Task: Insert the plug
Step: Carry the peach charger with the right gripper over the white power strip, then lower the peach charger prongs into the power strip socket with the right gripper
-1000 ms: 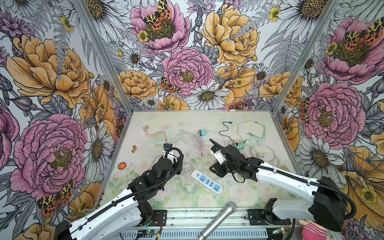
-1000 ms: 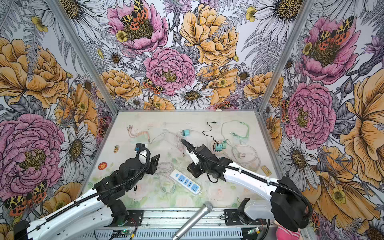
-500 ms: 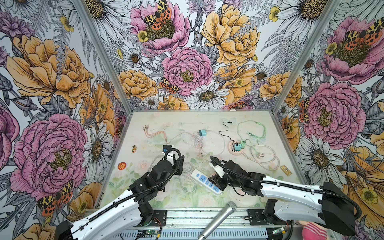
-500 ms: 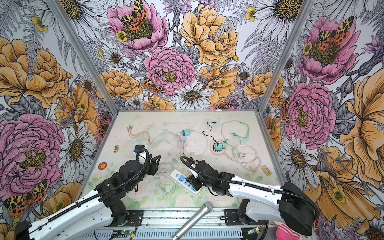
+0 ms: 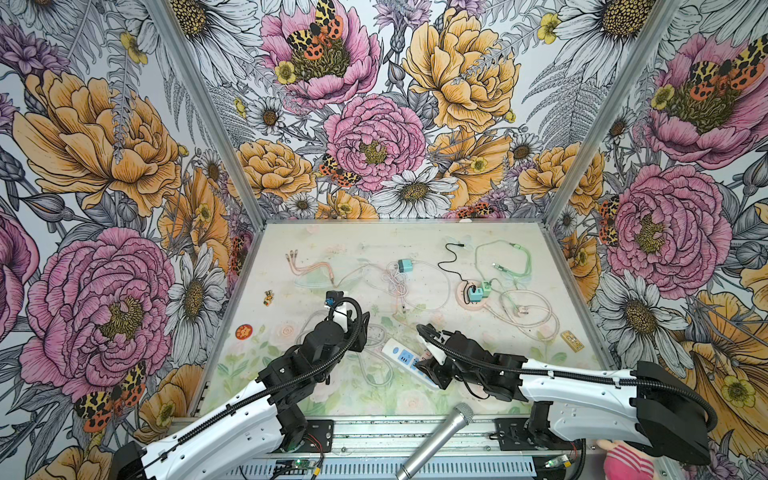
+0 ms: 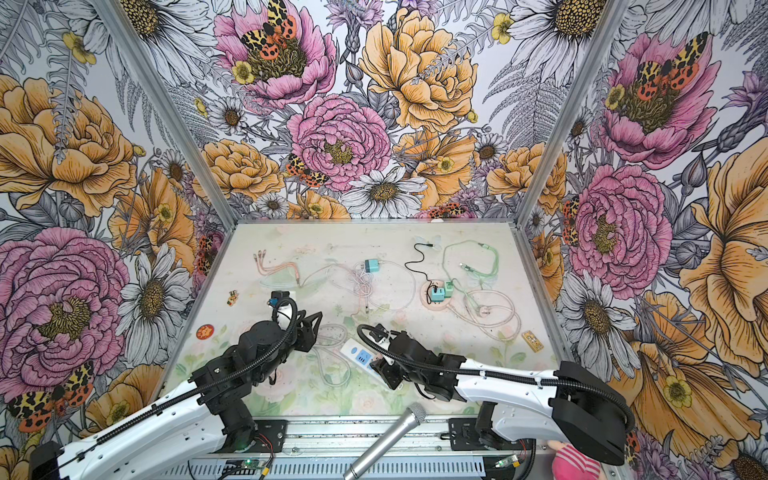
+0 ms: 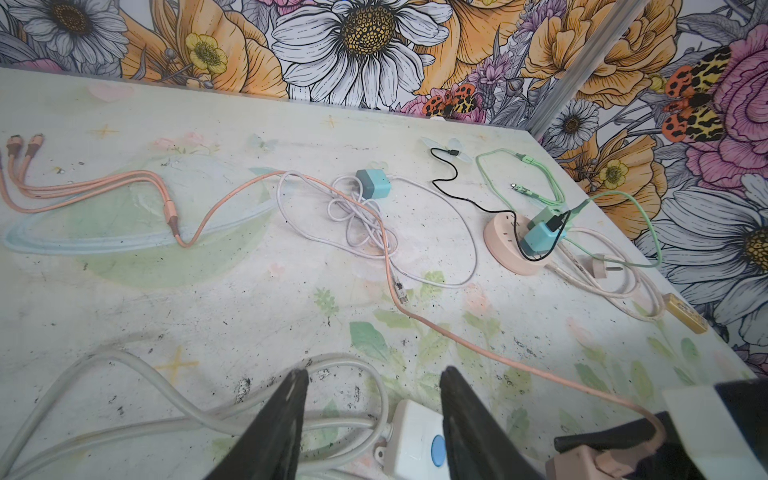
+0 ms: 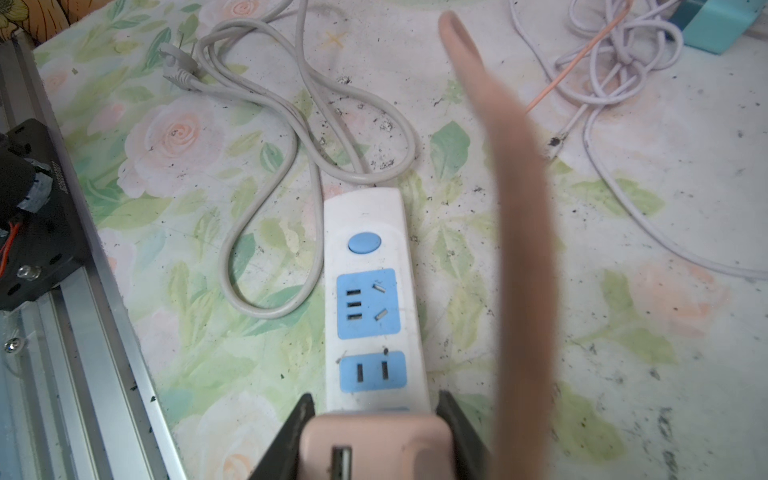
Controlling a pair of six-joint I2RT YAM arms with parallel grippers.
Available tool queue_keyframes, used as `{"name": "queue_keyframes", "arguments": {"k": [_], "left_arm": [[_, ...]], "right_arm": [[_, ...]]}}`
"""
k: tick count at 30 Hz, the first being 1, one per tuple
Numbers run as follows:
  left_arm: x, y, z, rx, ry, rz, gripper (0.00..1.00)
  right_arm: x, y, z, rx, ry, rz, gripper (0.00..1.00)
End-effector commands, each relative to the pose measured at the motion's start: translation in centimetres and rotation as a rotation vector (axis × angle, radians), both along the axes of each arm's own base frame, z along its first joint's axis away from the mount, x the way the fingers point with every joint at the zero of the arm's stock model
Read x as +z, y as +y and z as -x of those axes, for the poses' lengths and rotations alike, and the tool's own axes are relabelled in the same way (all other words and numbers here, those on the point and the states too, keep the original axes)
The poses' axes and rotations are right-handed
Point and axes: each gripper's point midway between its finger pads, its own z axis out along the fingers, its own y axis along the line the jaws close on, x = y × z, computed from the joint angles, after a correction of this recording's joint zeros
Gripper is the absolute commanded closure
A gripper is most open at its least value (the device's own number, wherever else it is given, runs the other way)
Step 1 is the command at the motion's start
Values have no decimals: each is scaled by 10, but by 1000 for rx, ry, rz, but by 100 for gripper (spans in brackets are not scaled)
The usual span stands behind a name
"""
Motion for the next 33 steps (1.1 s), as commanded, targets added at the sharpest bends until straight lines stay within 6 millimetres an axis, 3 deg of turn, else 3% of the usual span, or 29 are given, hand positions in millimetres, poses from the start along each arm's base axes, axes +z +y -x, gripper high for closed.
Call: {"name": "queue_keyframes", "arguments": {"k": [1,18,33], "left_arm": [[15,-7,1,-30,-30,33,47],[12,-11,-1,-36,-26,30,48],[16,-11,5,-47,-3,56,48]], "right_arm": [[4,4,-8,-36,-39,-34,100],[-18,-7,-8,-53,-65,53,100],[-61,-13,12,-35,-12,162,100]]}}
